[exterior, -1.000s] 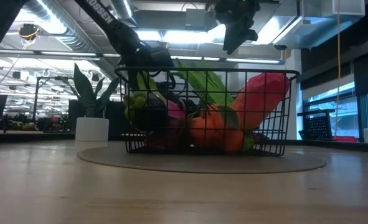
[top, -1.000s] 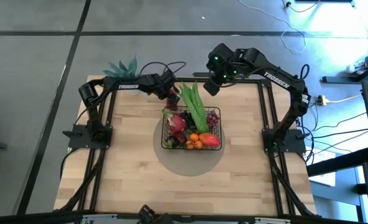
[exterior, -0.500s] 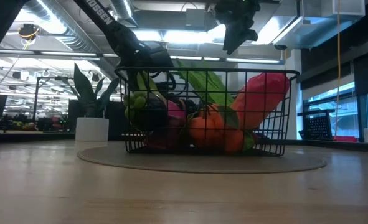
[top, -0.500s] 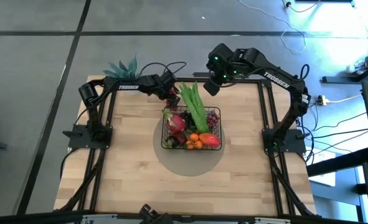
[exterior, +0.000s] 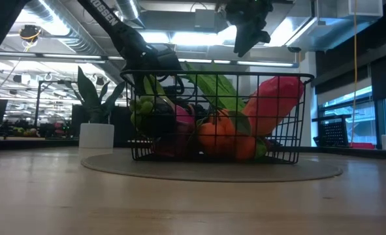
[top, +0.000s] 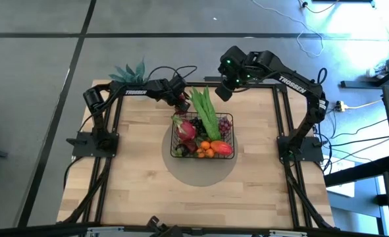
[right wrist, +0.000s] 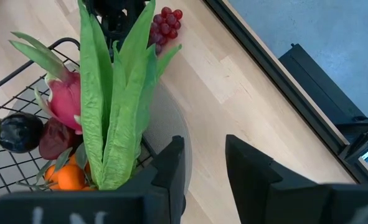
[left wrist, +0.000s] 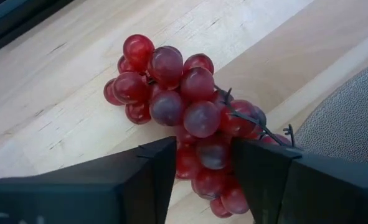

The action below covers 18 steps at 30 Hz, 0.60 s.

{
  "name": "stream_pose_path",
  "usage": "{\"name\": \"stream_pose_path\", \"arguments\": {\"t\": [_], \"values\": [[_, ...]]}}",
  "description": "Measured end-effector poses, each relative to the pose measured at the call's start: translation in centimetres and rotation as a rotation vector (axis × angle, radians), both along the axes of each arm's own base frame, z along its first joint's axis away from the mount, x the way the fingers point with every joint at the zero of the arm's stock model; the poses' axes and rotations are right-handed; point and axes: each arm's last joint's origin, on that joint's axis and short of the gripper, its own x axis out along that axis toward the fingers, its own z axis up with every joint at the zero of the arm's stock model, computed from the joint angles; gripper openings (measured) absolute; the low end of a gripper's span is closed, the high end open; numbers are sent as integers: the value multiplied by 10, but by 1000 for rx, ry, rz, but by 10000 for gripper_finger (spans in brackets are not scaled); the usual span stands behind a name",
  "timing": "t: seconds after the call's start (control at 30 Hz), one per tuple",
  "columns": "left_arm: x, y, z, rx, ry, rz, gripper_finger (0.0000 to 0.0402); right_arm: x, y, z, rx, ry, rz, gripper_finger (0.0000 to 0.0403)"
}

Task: Build produce basket
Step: Put the red grapes into the black wire basket

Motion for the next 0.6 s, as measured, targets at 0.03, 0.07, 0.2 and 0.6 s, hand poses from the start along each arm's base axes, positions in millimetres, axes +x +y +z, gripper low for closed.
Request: {"name": "stream_pose_path", "arguments": {"t": [0.03,0.07,0.2,0.6], "values": [[0,0,0,0,0,0,135,0,0,0,0,0,0,101],[0,0,0,0,0,0,129,0,0,0,0,0,0,101],[0,0,0,0,1,-1,101,0,0,0,1,0,-1,101],[0,0,0,21,20,-44,5,0,0,0,1,0,-2,101]]}}
